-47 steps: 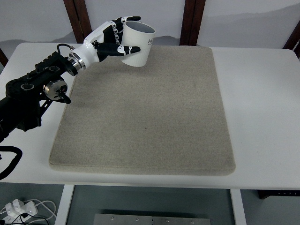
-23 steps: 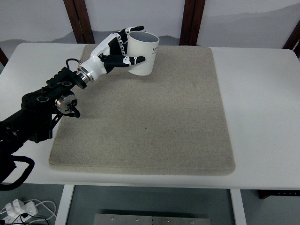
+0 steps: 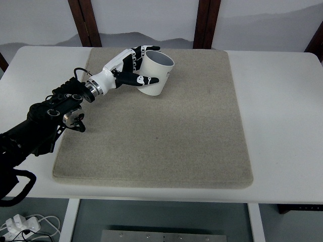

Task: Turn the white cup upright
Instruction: 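Rotate the left hand to turn the cup opening upward, lowering it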

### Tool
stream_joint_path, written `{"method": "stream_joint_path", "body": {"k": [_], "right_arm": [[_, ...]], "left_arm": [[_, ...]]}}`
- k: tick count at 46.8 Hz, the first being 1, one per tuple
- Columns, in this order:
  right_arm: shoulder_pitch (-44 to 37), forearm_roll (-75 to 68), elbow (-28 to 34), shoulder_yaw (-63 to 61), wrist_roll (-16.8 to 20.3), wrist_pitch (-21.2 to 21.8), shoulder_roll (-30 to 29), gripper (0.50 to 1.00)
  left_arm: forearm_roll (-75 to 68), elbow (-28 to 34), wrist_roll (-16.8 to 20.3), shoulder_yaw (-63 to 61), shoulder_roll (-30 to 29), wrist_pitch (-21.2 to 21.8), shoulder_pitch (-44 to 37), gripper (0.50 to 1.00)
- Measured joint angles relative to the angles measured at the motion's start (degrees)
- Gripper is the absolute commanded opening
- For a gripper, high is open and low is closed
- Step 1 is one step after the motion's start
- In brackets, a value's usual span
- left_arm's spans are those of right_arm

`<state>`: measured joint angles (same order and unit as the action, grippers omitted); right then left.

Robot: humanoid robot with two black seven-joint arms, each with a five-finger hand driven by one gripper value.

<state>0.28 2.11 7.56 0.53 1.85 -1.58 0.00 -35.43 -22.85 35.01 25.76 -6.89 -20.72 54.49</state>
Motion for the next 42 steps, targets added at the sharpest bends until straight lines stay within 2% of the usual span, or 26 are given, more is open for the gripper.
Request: {"method": "stream_joint_path", "body": {"k": [15, 23, 34, 40, 42], "right_arm": [[0.0, 0.0, 0.0, 0.0, 0.0, 0.0, 0.0, 0.952], [0.0, 0.0, 0.0, 0.0, 0.0, 0.0, 0.0, 0.952], [0.0, 0.0, 0.0, 0.0, 0.0, 0.0, 0.0, 0.952], [0.0, 0.0, 0.0, 0.0, 0.0, 0.0, 0.0, 0.952], [0.0, 0.0, 0.0, 0.0, 0.0, 0.0, 0.0, 0.952]], "left_arm": [[0.0, 0.7, 0.0, -1.0, 0.0, 0.8, -0.4, 0.707], [0.0, 0.7, 0.0, -1.9, 0.1, 2.1, -0.9, 0.805], [0.2, 0.7, 0.0, -1.9, 0.1, 3.0, -1.0, 0.891], [0.6, 0.6, 0.0, -1.9, 0.2, 3.0, -1.0, 0.96], [0.7, 0.5, 0.0, -1.9, 0.2, 2.9, -1.0, 0.964]]}}
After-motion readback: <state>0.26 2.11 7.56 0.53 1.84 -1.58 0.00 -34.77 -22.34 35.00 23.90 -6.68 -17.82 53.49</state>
